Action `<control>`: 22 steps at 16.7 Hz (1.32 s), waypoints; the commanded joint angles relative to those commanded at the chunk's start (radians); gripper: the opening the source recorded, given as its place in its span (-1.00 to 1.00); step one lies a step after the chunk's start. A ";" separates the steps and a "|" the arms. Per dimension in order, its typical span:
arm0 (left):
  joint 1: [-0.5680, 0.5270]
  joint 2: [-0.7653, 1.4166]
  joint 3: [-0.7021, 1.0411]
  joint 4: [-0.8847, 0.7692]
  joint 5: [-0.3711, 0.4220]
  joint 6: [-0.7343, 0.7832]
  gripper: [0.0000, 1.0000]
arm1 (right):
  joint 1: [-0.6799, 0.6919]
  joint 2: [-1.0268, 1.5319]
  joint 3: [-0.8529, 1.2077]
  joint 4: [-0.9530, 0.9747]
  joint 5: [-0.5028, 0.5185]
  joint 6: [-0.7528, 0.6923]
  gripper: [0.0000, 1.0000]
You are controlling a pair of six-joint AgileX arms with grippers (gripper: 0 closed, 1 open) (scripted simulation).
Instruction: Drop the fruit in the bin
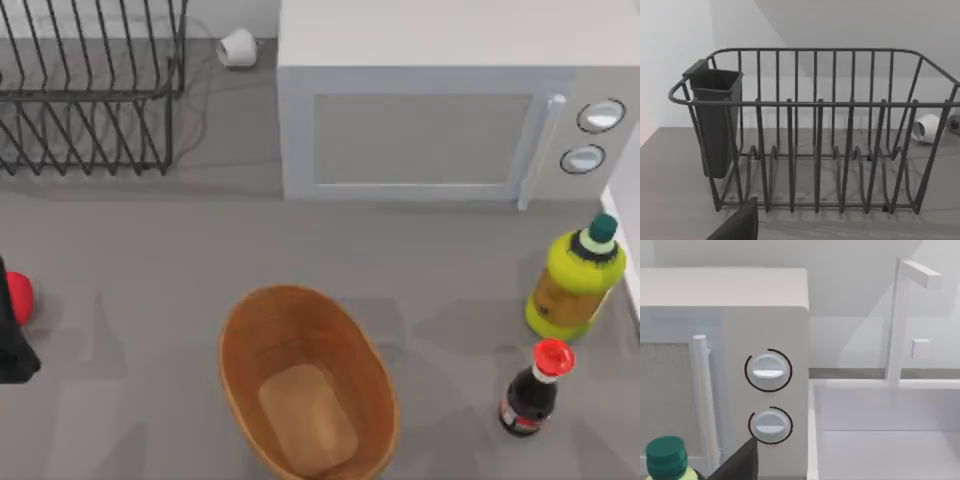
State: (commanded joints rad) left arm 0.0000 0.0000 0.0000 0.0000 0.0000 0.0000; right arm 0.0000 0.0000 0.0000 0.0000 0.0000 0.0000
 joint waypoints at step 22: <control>0.272 1.564 0.877 -0.677 0.376 1.527 1.00 | 0.000 0.000 0.000 0.000 0.000 0.000 1.00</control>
State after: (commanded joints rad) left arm 0.2725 1.5639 0.8772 -0.6770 0.3762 1.5273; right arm 0.0000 0.0000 0.0000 0.0000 0.0000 0.0000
